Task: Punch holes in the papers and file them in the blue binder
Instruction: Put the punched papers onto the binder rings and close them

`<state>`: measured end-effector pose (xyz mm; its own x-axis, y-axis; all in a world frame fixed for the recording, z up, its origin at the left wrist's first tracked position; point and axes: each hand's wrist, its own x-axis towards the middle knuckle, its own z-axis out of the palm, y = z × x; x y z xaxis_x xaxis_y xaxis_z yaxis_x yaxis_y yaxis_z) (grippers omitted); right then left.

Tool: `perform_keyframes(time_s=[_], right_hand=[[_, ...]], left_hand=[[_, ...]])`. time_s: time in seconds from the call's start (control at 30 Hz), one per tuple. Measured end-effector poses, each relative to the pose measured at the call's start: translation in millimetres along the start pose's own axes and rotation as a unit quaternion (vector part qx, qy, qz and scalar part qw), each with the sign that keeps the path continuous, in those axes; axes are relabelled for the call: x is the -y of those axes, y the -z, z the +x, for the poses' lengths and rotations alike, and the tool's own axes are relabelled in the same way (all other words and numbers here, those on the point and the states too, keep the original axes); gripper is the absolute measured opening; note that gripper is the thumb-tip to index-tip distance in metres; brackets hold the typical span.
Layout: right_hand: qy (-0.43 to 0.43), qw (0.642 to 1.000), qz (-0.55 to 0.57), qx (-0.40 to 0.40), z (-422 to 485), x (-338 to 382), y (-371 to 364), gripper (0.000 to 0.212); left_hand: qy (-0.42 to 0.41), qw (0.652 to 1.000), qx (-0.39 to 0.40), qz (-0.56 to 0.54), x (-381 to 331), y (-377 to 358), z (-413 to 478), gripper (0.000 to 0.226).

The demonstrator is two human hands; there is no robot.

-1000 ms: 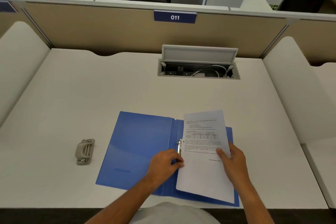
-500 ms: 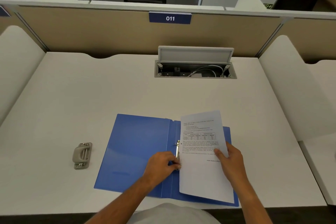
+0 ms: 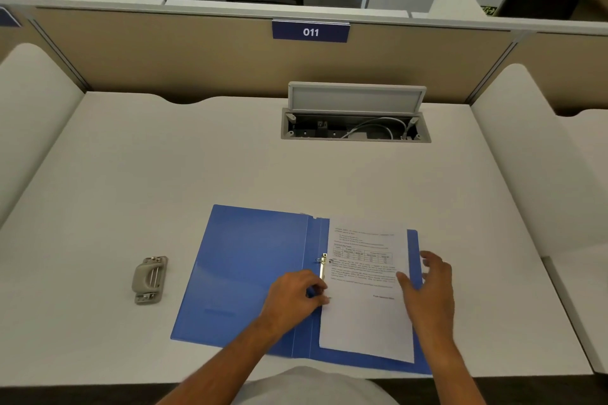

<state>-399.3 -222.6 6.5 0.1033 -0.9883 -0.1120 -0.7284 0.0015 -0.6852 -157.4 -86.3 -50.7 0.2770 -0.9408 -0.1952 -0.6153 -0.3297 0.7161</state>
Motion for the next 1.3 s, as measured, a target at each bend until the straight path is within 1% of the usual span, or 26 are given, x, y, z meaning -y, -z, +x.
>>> perform_keyframes(time_s=[0.03,0.07,0.13,0.17,0.23,0.27,0.33,0.43,0.6,0.73,0.87,0.93,0.97,1.03,1.07,1.1,1.17,1.23,1.3], right_hand=[[0.044,0.999,-0.022,-0.002,-2,0,-2,0.054],[0.08,0.996,-0.03,0.017,-4,0,-4,0.047],[0.11,0.988,-0.039,0.105,-10,3,-14,0.031],[0.119,0.979,-0.061,0.153,-14,6,-20,0.025],[0.152,0.956,-0.117,0.221,-22,10,-38,0.021],[0.17,0.947,-0.136,0.237,-25,11,-47,0.022],[0.205,0.933,-0.162,0.246,-30,14,-63,0.024],[0.273,0.914,-0.196,0.228,-30,13,-79,0.017],[0.333,0.891,-0.213,0.225,-26,11,-90,0.016],[0.341,0.882,-0.218,0.243,-26,6,-98,0.019],[0.352,0.88,-0.209,0.241,-23,9,-101,0.019],[0.308,0.894,-0.208,0.25,-22,9,-97,0.022],[0.268,0.916,-0.187,0.233,-21,7,-92,0.021],[0.157,0.968,-0.105,0.168,-23,2,-77,0.026],[0.099,0.986,-0.054,0.121,-24,-5,-68,0.032],[0.048,0.996,-0.011,0.072,-25,-13,-59,0.038],[-0.042,0.999,0.026,0.005,-27,-35,-41,0.047],[-0.127,0.992,0.023,-0.01,-28,-55,-28,0.058],[-0.18,0.983,0.021,-0.003,-31,-69,-24,0.063]], left_hand=[[0.005,1.0,-0.002,-0.005,2,3,0,0.026],[0.01,1.0,-0.002,-0.009,5,6,0,0.023],[0.016,1.0,0.01,-0.013,12,11,0,0.019],[0.016,0.999,0.023,-0.015,14,12,1,0.018],[0.015,0.998,0.05,-0.022,18,14,2,0.017],[0.013,0.998,0.06,-0.024,19,14,3,0.016],[0.01,0.997,0.074,-0.024,18,15,5,0.016],[0.008,0.996,0.085,-0.031,18,16,8,0.015],[0.008,0.995,0.092,-0.047,17,19,9,0.013],[-0.031,0.994,0.107,-0.003,8,19,16,0.014],[-0.064,0.987,0.137,0.048,0,19,23,0.019],[-0.082,0.982,0.134,0.101,2,21,23,0.022],[-0.088,0.98,0.122,0.133,5,23,21,0.025],[-0.095,0.98,0.067,0.164,15,32,14,0.035],[-0.094,0.981,0.03,0.168,24,38,8,0.043],[-0.095,0.981,-0.003,0.17,33,45,3,0.051],[-0.088,0.98,-0.04,0.175,57,59,-10,0.068],[-0.025,0.981,-0.04,0.186,85,75,-23,0.088],[0.048,0.975,-0.029,0.213,114,87,-36,0.107]])
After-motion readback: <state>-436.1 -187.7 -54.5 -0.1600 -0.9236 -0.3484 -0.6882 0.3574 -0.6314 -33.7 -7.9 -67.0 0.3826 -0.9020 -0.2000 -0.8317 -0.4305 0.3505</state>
